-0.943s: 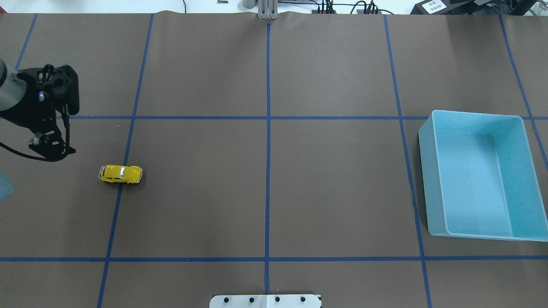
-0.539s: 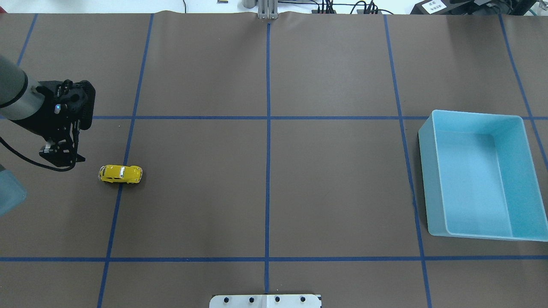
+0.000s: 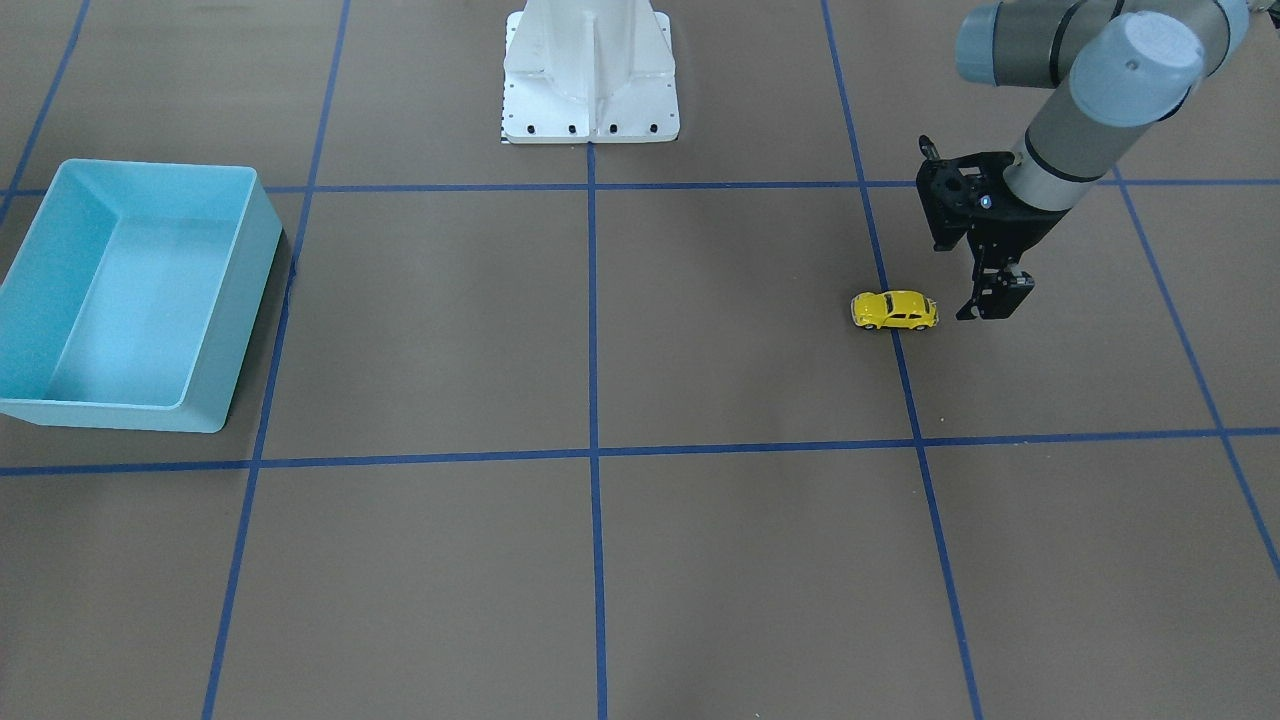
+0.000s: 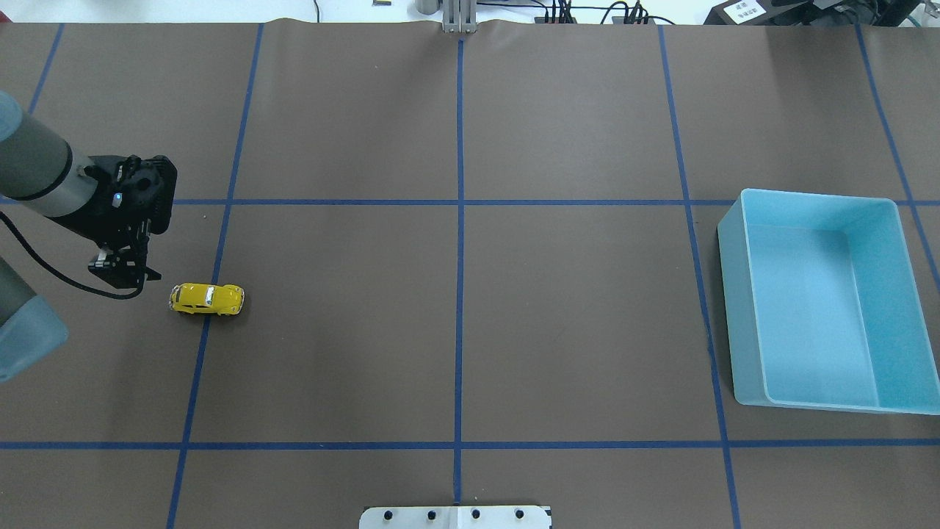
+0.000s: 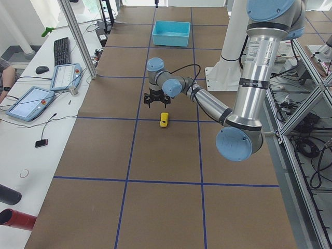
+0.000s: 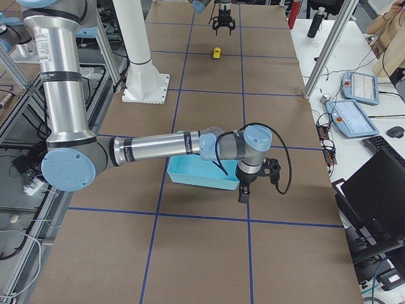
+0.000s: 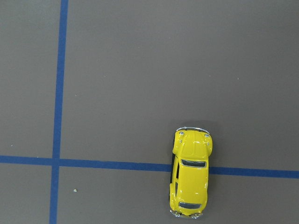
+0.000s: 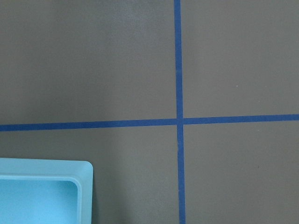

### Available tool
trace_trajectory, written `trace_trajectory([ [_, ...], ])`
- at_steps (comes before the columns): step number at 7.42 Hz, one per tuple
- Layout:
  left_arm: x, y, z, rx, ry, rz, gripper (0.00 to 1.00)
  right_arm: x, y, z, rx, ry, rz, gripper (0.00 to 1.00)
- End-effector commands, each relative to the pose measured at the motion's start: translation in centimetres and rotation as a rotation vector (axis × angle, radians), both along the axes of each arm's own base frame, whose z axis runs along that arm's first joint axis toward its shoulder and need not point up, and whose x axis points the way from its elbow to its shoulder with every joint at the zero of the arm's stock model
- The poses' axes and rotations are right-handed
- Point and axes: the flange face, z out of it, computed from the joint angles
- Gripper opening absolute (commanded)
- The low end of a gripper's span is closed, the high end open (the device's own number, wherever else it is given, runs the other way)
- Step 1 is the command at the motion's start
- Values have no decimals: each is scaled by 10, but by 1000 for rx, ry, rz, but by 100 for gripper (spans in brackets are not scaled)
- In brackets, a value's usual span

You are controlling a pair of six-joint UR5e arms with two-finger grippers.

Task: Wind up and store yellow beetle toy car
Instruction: 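Move the left gripper over the yellow beetle toy car, then lower the left gripper and grip the yellow car from above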

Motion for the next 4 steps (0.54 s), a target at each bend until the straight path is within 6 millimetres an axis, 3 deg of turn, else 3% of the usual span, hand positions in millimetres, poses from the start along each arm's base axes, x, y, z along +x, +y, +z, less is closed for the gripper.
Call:
trace_trajectory([
  [1, 35, 16, 15, -19, -13, 63, 100, 0, 0, 1, -1, 0, 0, 100],
  [4, 52, 21, 29, -58, -27, 67, 100, 0, 0, 1, -3, 0, 0, 100],
])
